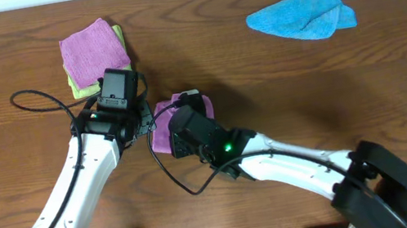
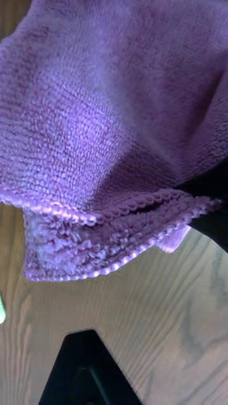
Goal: Fold the cloth
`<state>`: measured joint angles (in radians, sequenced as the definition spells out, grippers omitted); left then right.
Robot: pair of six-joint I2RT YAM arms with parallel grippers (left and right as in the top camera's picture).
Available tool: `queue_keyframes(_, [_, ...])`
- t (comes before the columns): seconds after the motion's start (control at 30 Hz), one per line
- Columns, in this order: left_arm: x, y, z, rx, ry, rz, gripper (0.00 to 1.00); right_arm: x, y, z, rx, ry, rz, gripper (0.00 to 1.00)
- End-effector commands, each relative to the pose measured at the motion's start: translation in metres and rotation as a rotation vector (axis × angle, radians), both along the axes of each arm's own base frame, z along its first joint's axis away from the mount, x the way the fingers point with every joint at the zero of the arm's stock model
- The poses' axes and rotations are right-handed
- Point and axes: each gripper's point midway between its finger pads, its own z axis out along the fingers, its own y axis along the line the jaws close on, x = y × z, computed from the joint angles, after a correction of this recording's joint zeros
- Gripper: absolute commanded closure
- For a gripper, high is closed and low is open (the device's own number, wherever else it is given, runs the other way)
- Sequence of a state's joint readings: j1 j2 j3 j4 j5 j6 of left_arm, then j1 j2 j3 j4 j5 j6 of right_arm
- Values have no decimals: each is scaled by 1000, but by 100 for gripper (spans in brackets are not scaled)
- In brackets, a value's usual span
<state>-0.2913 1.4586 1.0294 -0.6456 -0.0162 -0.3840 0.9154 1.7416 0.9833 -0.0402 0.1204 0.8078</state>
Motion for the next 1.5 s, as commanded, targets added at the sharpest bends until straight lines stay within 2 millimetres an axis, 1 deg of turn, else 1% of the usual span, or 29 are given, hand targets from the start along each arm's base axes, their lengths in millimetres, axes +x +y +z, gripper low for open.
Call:
queue_keyframes(0.0, [6,3,11,15,-36,-10,62,0,15,5,41,-13,0,98])
queue_keyframes(0.07, [6,3,11,16,-36,-9,62,0,20,10,62,-29,6,97])
queue_keyframes(0.1, [6,3,11,16,-36,-9,62,1,23,12,73,-37,8,92])
queue_keyframes(0.13, [6,3,11,15,-37,-9,62,1,24,14,79,-41,9,94])
queue_keyframes(0.17, [6,3,11,16,-36,-9,62,0,25,15,82,-43,11,99])
queue_keyframes(0.2, [7,3,11,15,-37,-9,62,0,26,15,83,-43,13,98])
queue_keyframes(0.23, [7,3,11,15,-37,-9,62,-1,26,15,82,-43,14,96])
queue_keyframes(0.27, [7,2,12,15,-38,-9,61,-1,26,14,82,-43,14,55])
queue_keyframes(0.3, [7,2,12,14,-39,-9,61,-1,26,14,82,-43,14,1])
queue_keyframes(0.47, [9,2,13,11,-48,-9,61,-2,28,15,100,-32,10,1])
queue_keyframes(0.63, [10,0,13,3,-51,-13,60,0,40,33,171,-60,34,1])
queue_keyframes(0.73, [3,-10,11,-47,-19,-42,63,4,40,48,144,-115,72,1])
queue_keyframes(0.8, [-1,-14,10,-73,0,-56,64,9,23,50,69,-116,27,1])
queue_keyframes(0.87, [-4,-15,8,-77,13,-58,64,10,5,44,-15,-92,-11,1])
queue_keyframes(1.0, [-18,-11,2,-60,76,-56,65,0,-23,23,-132,11,-20,1])
queue_keyframes(1.07, [-24,-10,0,-60,102,-57,64,-3,-41,12,-201,52,-42,1])
queue_keyframes(1.13, [-27,-18,0,-105,119,-76,64,-2,-69,7,-288,76,-94,1])
queue_keyframes(1.17, [-28,-23,1,-130,123,-87,63,1,-85,7,-326,83,-127,1])
queue_keyframes(1.23, [-25,-29,2,-151,111,-98,64,7,-104,14,-341,88,-168,1])
queue_keyframes(1.37, [-10,-37,-2,-155,68,-131,68,24,-124,31,-331,56,-174,1])
queue_keyframes(1.47, [5,-45,-15,-145,50,-155,68,32,-142,32,-309,91,-202,1])
